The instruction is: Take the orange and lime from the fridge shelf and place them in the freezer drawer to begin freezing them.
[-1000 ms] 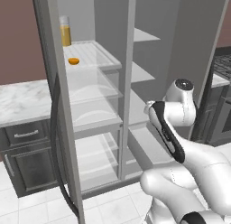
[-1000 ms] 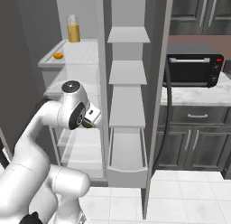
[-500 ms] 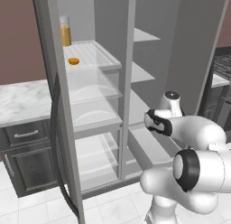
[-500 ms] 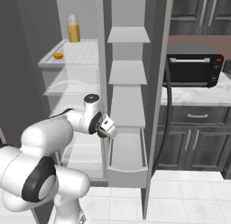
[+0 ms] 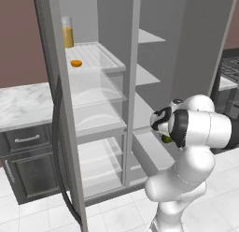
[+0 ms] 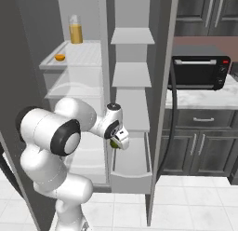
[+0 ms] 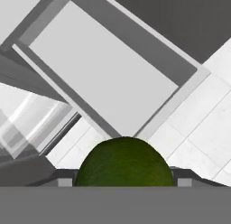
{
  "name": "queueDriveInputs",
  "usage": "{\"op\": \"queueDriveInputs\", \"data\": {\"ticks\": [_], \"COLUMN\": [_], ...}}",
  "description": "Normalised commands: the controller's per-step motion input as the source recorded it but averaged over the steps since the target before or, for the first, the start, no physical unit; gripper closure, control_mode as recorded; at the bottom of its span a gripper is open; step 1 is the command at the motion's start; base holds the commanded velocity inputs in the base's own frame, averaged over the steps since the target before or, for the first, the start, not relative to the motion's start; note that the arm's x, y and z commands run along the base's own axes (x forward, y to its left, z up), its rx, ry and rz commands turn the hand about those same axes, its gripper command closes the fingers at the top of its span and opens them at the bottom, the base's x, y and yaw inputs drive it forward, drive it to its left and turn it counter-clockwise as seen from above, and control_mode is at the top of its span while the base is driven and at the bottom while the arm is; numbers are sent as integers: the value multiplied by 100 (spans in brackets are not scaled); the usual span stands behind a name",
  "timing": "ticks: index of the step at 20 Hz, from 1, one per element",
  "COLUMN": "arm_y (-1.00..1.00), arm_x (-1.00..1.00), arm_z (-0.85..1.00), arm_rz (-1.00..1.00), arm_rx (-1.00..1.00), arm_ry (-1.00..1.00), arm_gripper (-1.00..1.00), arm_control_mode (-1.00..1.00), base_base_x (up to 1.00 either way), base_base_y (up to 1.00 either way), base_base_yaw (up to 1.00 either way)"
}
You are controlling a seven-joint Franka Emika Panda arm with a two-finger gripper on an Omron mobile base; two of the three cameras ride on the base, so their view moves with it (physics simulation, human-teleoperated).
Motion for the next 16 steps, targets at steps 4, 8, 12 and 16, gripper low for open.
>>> {"op": "queueDriveInputs", "data": {"ticks": [4, 8, 12, 16], "arm_y": [-1, 0, 0, -3], "arm_x": [37, 29, 15, 9], "arm_z": [-64, -77, -63, -34], "arm_rz": [-1, -2, -4, -2], "arm_rx": [2, 0, 0, 3], "arm_ry": [5, 7, 1, 0], "arm_gripper": [100, 100, 100, 100], "arm_control_mode": [-100, -100, -100, -100], "base_base_x": [0, 0, 0, 0], "base_base_y": [0, 0, 0, 0], "base_base_yaw": [0, 0, 0, 0]}}
